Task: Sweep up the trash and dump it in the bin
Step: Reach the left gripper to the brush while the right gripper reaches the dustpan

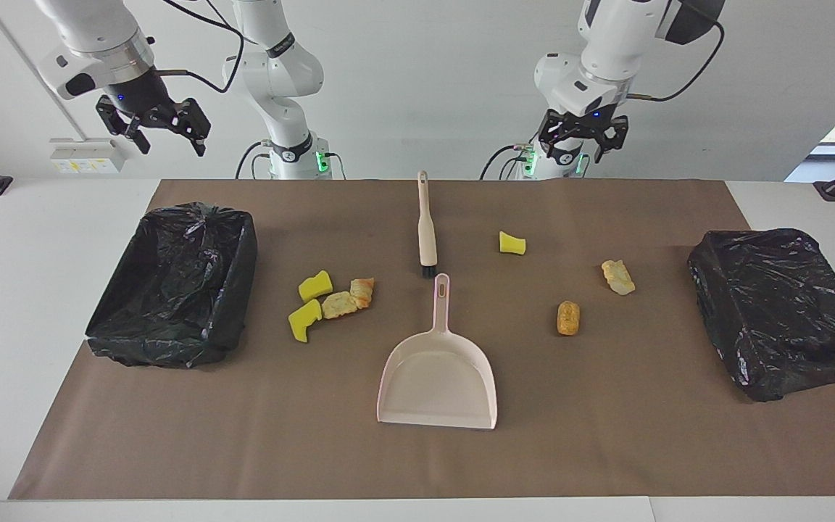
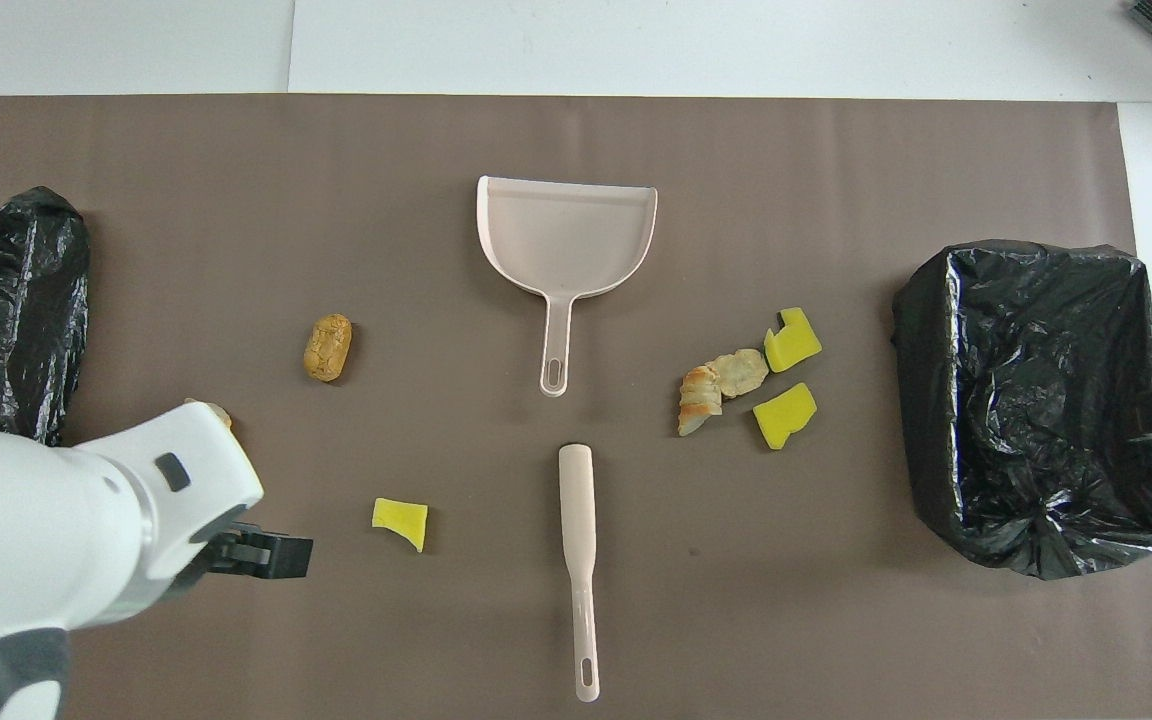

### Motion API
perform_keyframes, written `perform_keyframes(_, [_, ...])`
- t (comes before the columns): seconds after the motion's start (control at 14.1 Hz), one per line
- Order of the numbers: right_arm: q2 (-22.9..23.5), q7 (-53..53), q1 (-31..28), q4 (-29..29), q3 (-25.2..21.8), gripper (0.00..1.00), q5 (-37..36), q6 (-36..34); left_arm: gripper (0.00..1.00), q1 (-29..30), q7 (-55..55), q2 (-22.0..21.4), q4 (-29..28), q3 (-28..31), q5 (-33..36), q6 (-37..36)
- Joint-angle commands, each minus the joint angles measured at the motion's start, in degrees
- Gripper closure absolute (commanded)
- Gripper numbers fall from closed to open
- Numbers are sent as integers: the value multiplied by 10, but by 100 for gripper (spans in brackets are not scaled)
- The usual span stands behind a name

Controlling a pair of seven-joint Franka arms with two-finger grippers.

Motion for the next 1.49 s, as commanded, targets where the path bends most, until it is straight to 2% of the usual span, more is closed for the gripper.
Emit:
perform_keyframes(0.0, [-10,48,12,-11,9,0,-3,0,0,-93,-87,-19,-67,11,-8,61])
perform_keyframes(0.28, [79,71,19,75,24,0,12,29,0,-170,-231,7,-102,11,-45,151])
perform_keyframes(0.5, [128,110,26,76,56,0,13,113,0,-242,-302,81,-107,11,-45,226])
perform_keyframes(0.71, [210,154,41,106,67,0,11,163,0,-278,-326,147,-107,11,-45,310])
perform_keyframes(0.92, [319,262,62,201,90,0,34,201,0,-306,-332,187,-107,11,-45,351])
perform_keyframes(1.06, [352,330,102,221,100,0,34,217,0,-310,-333,206,-107,11,-45,376])
perform_keyframes(1.2, [366,379,141,221,101,0,37,231,10,-311,-333,210,-107,11,-45,376])
perform_keyframes(1.41, [394,439,165,226,124,0,52,270,48,-318,-332,210,-106,11,-45,365])
